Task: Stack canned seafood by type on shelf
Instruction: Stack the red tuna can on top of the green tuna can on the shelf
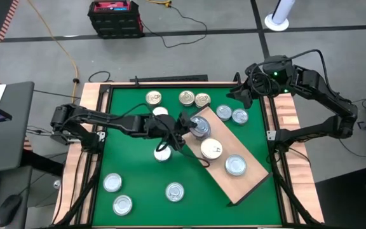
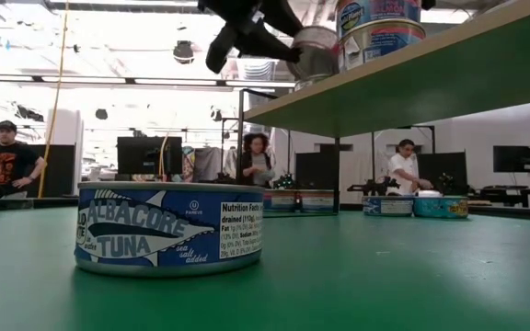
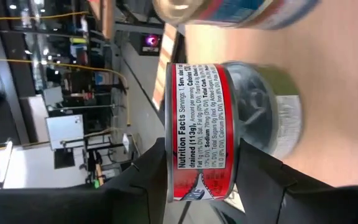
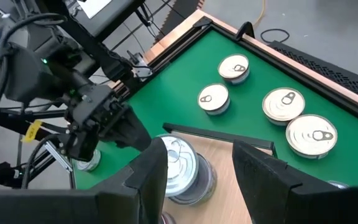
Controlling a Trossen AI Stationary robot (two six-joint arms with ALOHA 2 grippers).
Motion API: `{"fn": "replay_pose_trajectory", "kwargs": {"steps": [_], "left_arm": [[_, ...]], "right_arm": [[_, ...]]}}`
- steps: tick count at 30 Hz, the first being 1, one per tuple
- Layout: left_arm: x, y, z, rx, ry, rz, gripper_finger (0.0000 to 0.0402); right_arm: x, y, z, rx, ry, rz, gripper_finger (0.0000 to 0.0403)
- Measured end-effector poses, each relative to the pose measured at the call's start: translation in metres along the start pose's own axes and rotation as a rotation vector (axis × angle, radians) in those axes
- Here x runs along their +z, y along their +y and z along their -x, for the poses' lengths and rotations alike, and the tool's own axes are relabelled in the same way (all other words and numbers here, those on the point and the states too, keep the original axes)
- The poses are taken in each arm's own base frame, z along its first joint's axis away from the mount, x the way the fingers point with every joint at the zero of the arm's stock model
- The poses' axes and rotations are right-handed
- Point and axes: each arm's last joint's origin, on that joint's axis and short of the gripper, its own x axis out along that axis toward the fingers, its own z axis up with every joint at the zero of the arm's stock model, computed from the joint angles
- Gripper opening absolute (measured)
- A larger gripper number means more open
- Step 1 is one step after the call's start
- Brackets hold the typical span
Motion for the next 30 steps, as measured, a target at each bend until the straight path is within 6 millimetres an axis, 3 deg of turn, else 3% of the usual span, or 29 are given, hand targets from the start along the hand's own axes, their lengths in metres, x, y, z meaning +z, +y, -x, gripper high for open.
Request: {"fn": "replay_pose_trajectory", "kwargs": {"steps": [17,30], "left_arm": [[-0.002,0.001,-0.002,-0.037,-0.106,0.173,0.0167],[-0.013,0.003,-0.006,-0.050,-0.112,0.284,0.0254]], "right_arm": [[0.002,0.001,0.000,0.007,-0.018,0.006,0.0204],[0.002,0.001,0.000,0.009,-0.024,0.006,0.0204]]}}
